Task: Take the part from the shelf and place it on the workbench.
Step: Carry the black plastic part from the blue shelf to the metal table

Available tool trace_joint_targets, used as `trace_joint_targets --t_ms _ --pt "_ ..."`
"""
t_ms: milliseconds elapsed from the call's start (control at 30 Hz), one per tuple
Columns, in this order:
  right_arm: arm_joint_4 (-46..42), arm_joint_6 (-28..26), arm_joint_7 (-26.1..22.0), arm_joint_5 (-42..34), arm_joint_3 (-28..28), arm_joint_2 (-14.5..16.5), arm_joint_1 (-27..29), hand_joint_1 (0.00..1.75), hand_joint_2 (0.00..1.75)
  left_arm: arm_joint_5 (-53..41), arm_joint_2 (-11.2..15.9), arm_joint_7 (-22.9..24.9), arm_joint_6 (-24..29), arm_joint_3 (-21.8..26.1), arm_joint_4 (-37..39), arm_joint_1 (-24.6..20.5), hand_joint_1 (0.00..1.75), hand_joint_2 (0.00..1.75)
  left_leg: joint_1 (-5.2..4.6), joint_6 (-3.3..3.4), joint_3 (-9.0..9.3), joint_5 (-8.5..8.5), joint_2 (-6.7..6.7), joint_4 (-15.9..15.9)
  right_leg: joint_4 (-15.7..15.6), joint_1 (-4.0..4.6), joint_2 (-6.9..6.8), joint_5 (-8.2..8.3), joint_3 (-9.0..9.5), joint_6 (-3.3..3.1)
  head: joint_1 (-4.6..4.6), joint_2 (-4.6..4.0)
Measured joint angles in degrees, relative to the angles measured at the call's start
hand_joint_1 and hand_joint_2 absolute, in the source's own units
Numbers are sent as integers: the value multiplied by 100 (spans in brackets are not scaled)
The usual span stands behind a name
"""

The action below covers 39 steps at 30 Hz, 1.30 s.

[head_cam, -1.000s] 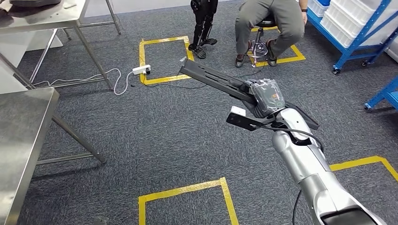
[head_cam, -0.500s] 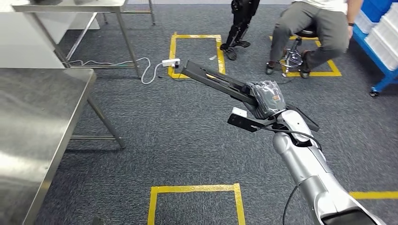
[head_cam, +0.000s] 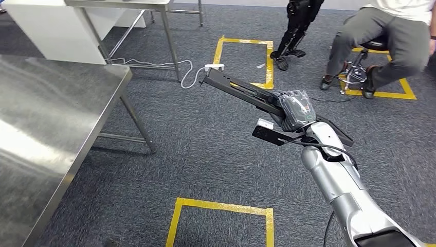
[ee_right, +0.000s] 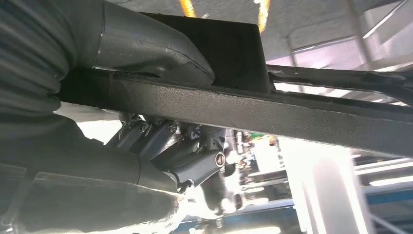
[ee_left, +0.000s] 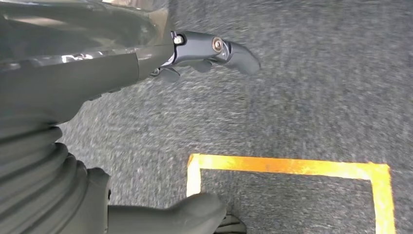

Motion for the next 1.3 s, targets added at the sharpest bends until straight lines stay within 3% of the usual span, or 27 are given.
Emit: trace_joint_targets --t_ms 33,100,167,200,267,333,400,467,500,567,600,667,733,800,833,867,933,967,1033,1067,1100,1167,1233,1300 --pt "1 -4 0 2 1 -1 1 175 175 0 -1 -5 -11 1 -1 2 0 175 -2 11 112 120 29 -182 0 11 -71 -4 2 -5 -1 0" --pt "2 -21 -1 1 -1 -4 -11 175 175 1 5 -22 -37 4 -5 -7 0 175 -34 59 537 409 223 -917 1 43 -200 -16 9 -7 -2 0" --pt "7 -55 -7 -11 -8 -22 -29 175 175 -8 7 -39 -48 9 -10 -28 0 175 -90 129 800 530 387 -1420 4 92 -321 -33 5 10 4 0" --pt "12 -70 -12 -18 -10 -31 -33 175 175 -15 6 -44 -45 13 -12 -37 0 175 -120 159 820 523 389 -1490 0 110 -385 -40 5 25 9 0" --pt "20 -83 -22 -31 -11 -41 -42 175 175 -5 6 -57 -41 36 -15 -37 0 175 -111 225 822 565 241 -1538 0 118 -452 -61 9 62 13 0" --pt "25 -96 -34 -49 -14 -55 -52 175 175 73 -1 -108 -50 86 -18 -38 0 175 -67 298 856 622 120 -1611 191 98 -187 -183 -66 90 15 0" --pt "43 -112 -42 -70 -16 -86 -44 175 175 195 -7 -206 -95 165 -24 -58 0 175 -36 338 869 654 -9 -1641 831 52 152 -471 -349 80 30 0" --pt "68 -116 -45 -82 -13 -116 -14 175 175 287 -9 -283 -149 244 -27 -71 0 175 -25 343 866 660 -140 -1640 1518 21 236 -715 -669 85 42 0" --pt "81 -116 -46 -86 -11 -123 4 175 175 310 -12 -303 -163 276 -27 -67 0 175 -21 339 865 663 -205 -1638 1699 7 243 -754 -759 109 40 0" --pt "98 -118 -46 -91 -10 -128 21 175 175 325 -15 -333 -166 320 -26 -55 0 175 -5 320 865 671 -335 -1632 1514 -35 252 -616 -686 202 40 0" --pt "104 -122 -46 -95 -10 -132 22 175 175 321 -16 -355 -155 342 -27 -51 0 175 9 300 865 675 -413 -1625 1201 -71 280 -465 -546 269 38 0" --pt "109 -139 -46 -102 -9 -142 8 175 175 293 -10 -416 -113 378 -28 -58 0 175 26 226 830 675 -567 -1589 428 -152 505 -169 -188 373 41 0" --pt "118 -162 -44 -107 -8 -160 10 175 175 244 -2 -496 -38 406 -28 -57 0 175 35 128 770 694 -699 -1566 81 -169 644 -52 -25 361 36 -1" --pt "129 -191 -35 -101 -3 -168 21 175 175 165 -1 -616 76 416 -27 -20 0 175 62 49 722 733 -798 -1581 77 -150 524 -22 -21 282 30 -1" --pt "134 -209 -23 -96 -3 -169 21 175 175 130 -4 -689 136 417 -26 4 0 175 63 23 695 714 -736 -1554 73 -147 462 -8 -21 249 24 -1" --pt "138 -237 -12 -93 -9 -179 18 175 175 103 -5 -757 188 416 -27 19 0 175 58 4 637 637 -592 -1440 65 -147 401 5 -21 203 5 0" --pt "157 -287 4 -95 -30 -225 16 175 175 86 -5 -847 246 417 -28 17 0 175 41 -16 382 306 -204 -865 58 -108 271 12 -24 127 -33 0" --pt "175 -304 4 -97 -41 -254 19 175 175 81 -6 -870 255 417 -28 13 0 175 42 -21 206 122 -90 -475 58 -80 199 8 -27 95 -44 0" --pt "218 -311 4 -100 -56 -297 30 175 175 69 -16 -896 248 417 -27 19 0 175 43 -5 -4 -38 -12 18 59 -28 53 -2 -31 73 -45 0" --pt "237 -312 4 -118 -64 -308 33 175 175 64 -21 -901 241 417 -26 24 0 175 36 21 43 32 2 -36 59 -5 -12 -7 -29 66 -45 0" --pt "254 -312 1 -154 -77 -314 30 175 175 58 -22 -902 233 417 -27 26 0 175 16 63 195 174 32 -289 59 17 -76 -12 -23 59 -45 0" --pt "287 -308 -21 -278 -141 -325 3 175 175 43 -6 -897 211 420 -28 10 0 175 -84 201 622 432 279 -1032 55 55 -207 -26 -6 45 -43 0" --pt "337 -298 -55 -381 -222 -347 -48 175 175 25 11 -886 184 420 -31 -22 0 175 -183 304 838 504 468 -1451 47 85 -341 -39 -1 48 -40 0" --pt "412 -293 -91 -412 -256 -346 -120 175 175 6 23 -855 154 421 -32 -29 0 175 -211 337 840 520 372 -1524 29 115 -479 -48 20 69 -41 0"
